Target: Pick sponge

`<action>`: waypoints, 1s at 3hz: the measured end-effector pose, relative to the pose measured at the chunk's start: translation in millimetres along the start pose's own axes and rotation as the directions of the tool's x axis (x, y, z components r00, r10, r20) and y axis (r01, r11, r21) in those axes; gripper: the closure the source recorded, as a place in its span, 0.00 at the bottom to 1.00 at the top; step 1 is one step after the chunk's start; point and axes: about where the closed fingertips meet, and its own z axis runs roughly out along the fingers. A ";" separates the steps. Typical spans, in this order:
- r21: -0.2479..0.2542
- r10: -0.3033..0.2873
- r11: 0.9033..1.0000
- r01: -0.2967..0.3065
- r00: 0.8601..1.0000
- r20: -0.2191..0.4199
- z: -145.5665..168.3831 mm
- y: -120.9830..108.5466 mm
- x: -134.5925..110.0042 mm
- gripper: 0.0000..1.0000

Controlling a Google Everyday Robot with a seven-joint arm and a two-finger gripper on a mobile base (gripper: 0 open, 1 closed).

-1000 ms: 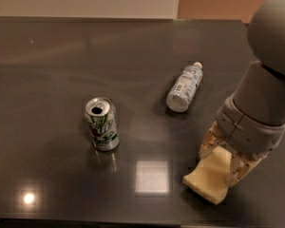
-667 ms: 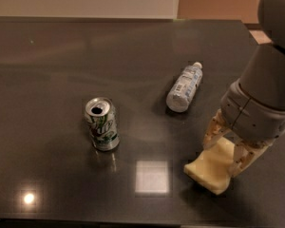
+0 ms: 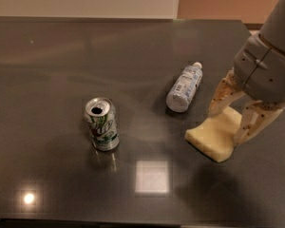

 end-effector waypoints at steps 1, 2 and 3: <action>0.052 0.016 0.998 -0.016 1.000 0.008 -23.4 -13.6 1.1 1.00; 0.098 0.014 0.995 -0.014 1.000 0.000 -27.8 -23.0 0.4 1.00; 0.133 0.012 0.991 -0.011 1.000 -0.007 -30.9 -30.2 -0.5 1.00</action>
Offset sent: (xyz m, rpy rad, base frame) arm 0.0113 0.0004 0.0214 0.0274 -0.0340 -0.0224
